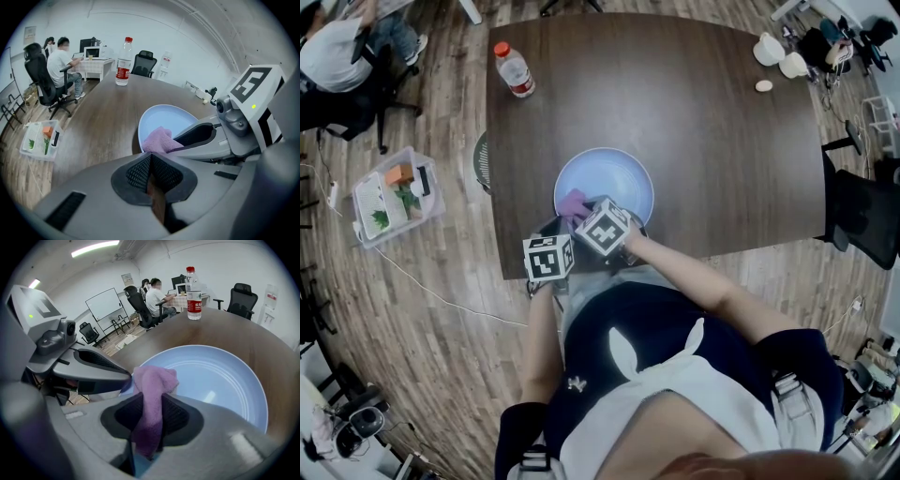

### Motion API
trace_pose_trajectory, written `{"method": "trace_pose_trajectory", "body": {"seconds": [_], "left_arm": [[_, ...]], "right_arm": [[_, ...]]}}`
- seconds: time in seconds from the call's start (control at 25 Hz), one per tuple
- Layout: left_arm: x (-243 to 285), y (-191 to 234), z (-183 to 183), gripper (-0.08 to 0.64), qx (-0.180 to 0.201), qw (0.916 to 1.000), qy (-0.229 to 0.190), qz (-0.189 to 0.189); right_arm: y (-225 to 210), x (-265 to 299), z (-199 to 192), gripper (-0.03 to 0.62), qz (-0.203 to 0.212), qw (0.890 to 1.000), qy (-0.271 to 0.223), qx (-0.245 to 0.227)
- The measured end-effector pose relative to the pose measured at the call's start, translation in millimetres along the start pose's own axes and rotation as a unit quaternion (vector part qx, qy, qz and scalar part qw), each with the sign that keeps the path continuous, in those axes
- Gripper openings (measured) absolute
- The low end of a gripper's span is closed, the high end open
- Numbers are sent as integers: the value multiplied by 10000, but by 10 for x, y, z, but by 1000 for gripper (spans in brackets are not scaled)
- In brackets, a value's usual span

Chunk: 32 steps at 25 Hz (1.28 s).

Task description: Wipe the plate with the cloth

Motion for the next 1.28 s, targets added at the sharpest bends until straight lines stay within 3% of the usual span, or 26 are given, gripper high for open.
{"method": "trace_pose_trajectory", "body": {"seconds": [0.8,1.28], "left_arm": [[4,-43,38,3,80,9999,-48,142],[-9,-21,22,3,81,9999,-46,125]], "right_arm": [[-75,-84,-117,121,323,9993,84,-162],[-359,-174,-378,121,163,9990,160,377]]}}
Point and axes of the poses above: the fingertips, and each gripper's own axes: x forward along the fingers, y to its left, z out of its top, the point moved 8 cm from there along -x, backward along the fingers, and after that the axes turned 13 degrees about -x, right-handed, at the moved point
